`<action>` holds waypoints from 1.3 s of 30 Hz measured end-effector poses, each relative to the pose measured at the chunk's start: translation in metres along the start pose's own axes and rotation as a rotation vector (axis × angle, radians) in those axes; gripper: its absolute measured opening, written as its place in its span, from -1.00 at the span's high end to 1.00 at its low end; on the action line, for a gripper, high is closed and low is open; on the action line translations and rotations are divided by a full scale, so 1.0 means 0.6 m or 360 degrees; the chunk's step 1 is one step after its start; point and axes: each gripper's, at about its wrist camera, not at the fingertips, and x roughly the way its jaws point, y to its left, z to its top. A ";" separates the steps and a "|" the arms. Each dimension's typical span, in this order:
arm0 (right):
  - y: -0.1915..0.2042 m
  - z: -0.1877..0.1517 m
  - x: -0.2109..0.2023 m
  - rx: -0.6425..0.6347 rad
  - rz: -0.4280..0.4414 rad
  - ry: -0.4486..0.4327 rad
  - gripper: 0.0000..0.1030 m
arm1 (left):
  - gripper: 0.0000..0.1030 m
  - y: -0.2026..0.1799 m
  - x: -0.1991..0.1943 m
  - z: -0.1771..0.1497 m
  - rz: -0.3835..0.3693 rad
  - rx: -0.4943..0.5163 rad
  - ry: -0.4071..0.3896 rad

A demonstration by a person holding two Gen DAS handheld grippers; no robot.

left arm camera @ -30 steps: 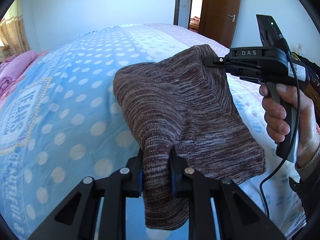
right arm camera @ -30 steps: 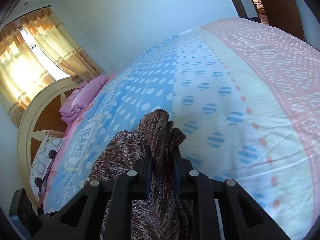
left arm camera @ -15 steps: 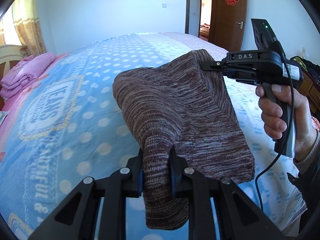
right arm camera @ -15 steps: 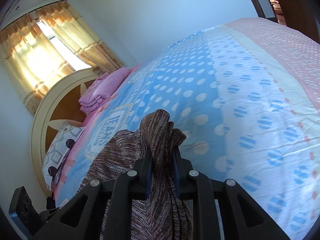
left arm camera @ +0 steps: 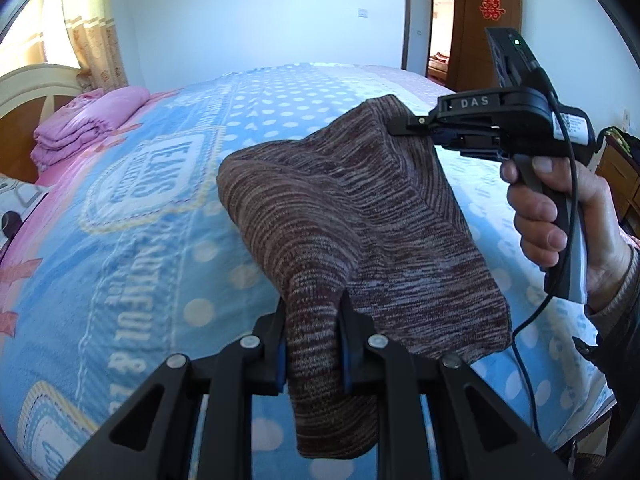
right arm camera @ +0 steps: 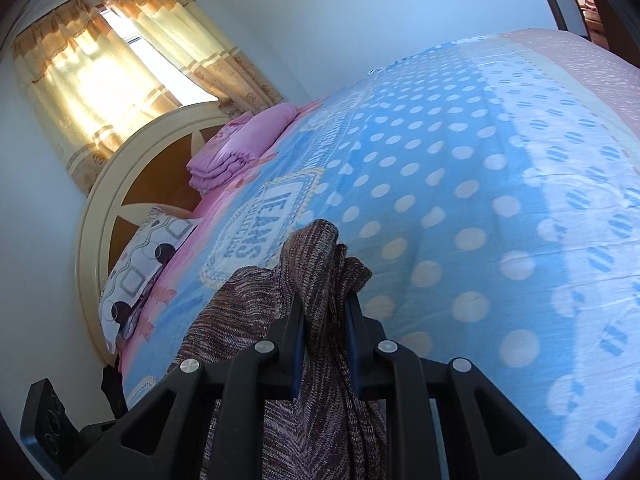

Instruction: Fold small clothes

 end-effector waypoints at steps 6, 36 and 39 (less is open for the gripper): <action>0.055 -0.008 0.041 -0.0047 0.0061 0.0047 0.66 | 0.60 0.043 -0.029 -0.018 0.0051 -0.0045 -0.0019; 0.265 -0.066 0.275 -0.0308 0.0175 0.0395 0.66 | 0.60 0.187 -0.069 -0.125 0.0266 -0.0289 0.0038; 0.264 -0.071 0.299 -0.0313 0.0148 0.0441 0.66 | 0.58 0.186 -0.064 -0.135 0.0271 -0.0299 0.0057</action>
